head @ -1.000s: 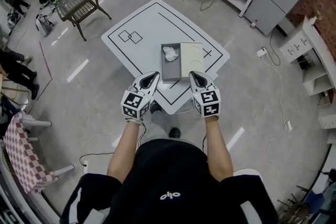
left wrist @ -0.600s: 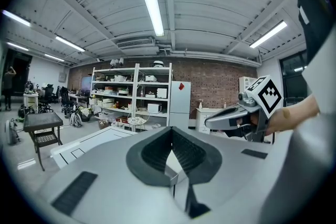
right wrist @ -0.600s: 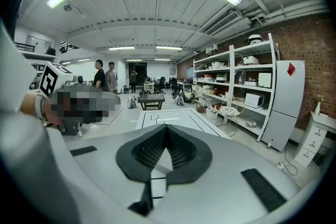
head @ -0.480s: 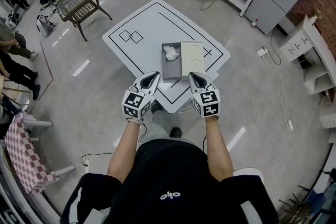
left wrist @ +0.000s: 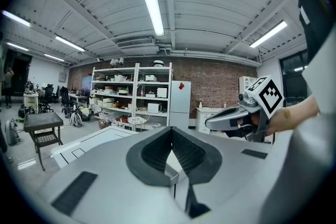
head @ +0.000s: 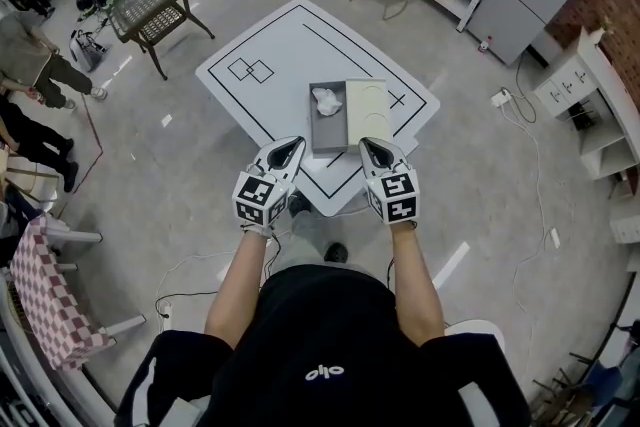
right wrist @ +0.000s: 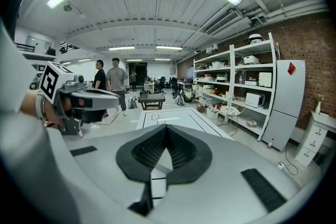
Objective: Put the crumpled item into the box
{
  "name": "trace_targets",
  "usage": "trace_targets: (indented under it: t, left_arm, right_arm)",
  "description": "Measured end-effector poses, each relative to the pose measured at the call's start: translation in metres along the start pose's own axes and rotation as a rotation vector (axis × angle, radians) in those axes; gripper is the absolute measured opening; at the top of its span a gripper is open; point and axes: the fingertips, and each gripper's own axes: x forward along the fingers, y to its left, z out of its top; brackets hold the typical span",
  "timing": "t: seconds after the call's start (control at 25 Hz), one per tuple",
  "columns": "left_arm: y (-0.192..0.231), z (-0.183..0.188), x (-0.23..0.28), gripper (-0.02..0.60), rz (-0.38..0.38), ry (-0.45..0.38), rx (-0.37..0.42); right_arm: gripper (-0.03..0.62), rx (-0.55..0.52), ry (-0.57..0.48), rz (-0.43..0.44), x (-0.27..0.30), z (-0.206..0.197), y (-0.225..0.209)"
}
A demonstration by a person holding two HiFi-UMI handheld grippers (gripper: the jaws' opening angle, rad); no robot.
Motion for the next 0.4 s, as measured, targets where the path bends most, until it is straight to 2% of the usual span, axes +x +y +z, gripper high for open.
trace_targets:
  t: [0.4]
  left_arm:
    - [0.0042,-0.0046,0.0023,0.006,-0.006,0.008,-0.009]
  right_arm:
    - [0.009,-0.004,-0.001,-0.016,0.0038,0.0027,-0.0039]
